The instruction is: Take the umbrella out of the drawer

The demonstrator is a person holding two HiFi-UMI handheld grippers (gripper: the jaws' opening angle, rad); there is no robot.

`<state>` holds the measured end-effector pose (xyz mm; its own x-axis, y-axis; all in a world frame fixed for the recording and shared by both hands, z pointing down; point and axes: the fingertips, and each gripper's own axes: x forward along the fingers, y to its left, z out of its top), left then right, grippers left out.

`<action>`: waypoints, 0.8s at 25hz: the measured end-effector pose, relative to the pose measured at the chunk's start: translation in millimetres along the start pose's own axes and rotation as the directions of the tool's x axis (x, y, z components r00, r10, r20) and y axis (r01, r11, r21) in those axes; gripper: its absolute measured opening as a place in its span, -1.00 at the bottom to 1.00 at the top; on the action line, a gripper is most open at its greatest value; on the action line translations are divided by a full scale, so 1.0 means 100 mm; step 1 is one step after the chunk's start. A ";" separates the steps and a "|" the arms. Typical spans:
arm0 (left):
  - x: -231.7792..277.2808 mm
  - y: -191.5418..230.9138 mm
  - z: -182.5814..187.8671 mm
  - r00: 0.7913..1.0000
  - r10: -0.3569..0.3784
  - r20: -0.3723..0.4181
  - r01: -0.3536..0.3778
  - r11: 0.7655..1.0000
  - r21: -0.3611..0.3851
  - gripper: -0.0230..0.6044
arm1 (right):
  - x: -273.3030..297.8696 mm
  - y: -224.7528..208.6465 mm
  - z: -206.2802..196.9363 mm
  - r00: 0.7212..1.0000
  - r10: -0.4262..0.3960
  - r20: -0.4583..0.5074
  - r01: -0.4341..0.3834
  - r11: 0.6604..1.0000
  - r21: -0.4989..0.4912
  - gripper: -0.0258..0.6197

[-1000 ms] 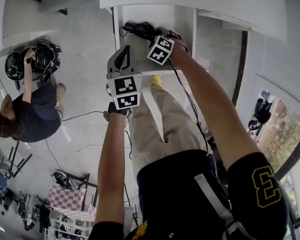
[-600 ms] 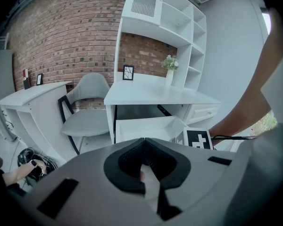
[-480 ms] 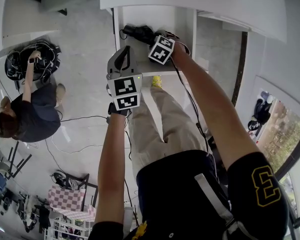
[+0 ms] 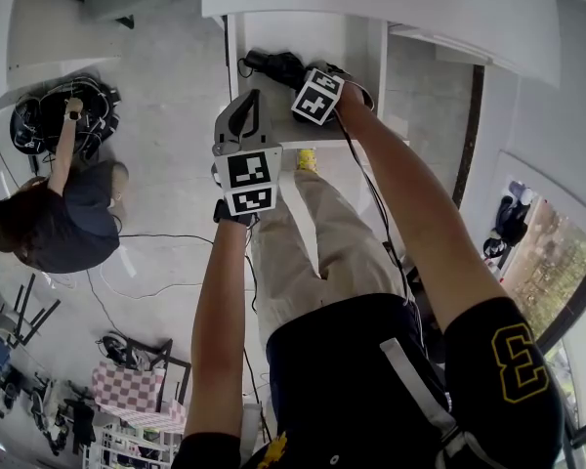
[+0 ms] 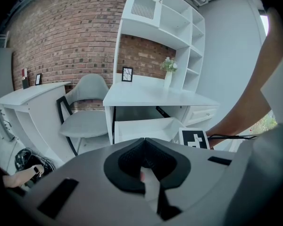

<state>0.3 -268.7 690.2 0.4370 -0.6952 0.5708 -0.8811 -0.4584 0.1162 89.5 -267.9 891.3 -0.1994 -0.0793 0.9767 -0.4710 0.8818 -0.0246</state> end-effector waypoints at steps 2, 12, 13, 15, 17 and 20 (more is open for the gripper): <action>0.00 0.00 0.00 1.000 -0.004 0.003 0.004 1.000 -0.002 -0.86 | 0.00 0.00 0.00 1.000 0.002 0.000 -0.002 1.000 0.001 -0.06; 0.00 -0.01 0.00 1.000 -0.010 0.000 0.010 1.000 0.003 -0.86 | -0.14 0.01 -0.01 1.000 -0.012 0.009 0.012 0.998 0.054 -0.07; -0.01 -0.01 0.01 1.000 -0.012 0.002 0.012 1.000 0.004 -0.86 | -0.17 0.00 0.00 1.000 -0.016 0.015 0.015 0.998 0.064 -0.07; -0.03 0.00 0.01 1.000 -0.013 0.006 0.013 1.000 0.005 -0.86 | -0.25 -0.02 0.03 0.999 -0.025 0.030 0.023 0.996 0.083 -0.07; -0.02 0.01 0.00 1.000 -0.013 0.005 0.013 1.000 0.000 -0.86 | -0.35 -0.05 0.05 0.998 -0.030 0.046 0.025 0.994 0.109 -0.07; 0.01 0.00 -0.01 1.000 -0.015 -0.006 0.015 1.000 -0.007 -0.86 | -0.54 -0.12 0.05 0.996 -0.042 0.072 0.032 0.990 0.139 -0.07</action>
<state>0.8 -268.7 691.2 0.4492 -0.6849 0.5737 -0.8757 -0.4648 0.1308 101.5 -276.8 837.4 -0.2412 -0.1499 0.9588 -0.5921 0.8055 -0.0230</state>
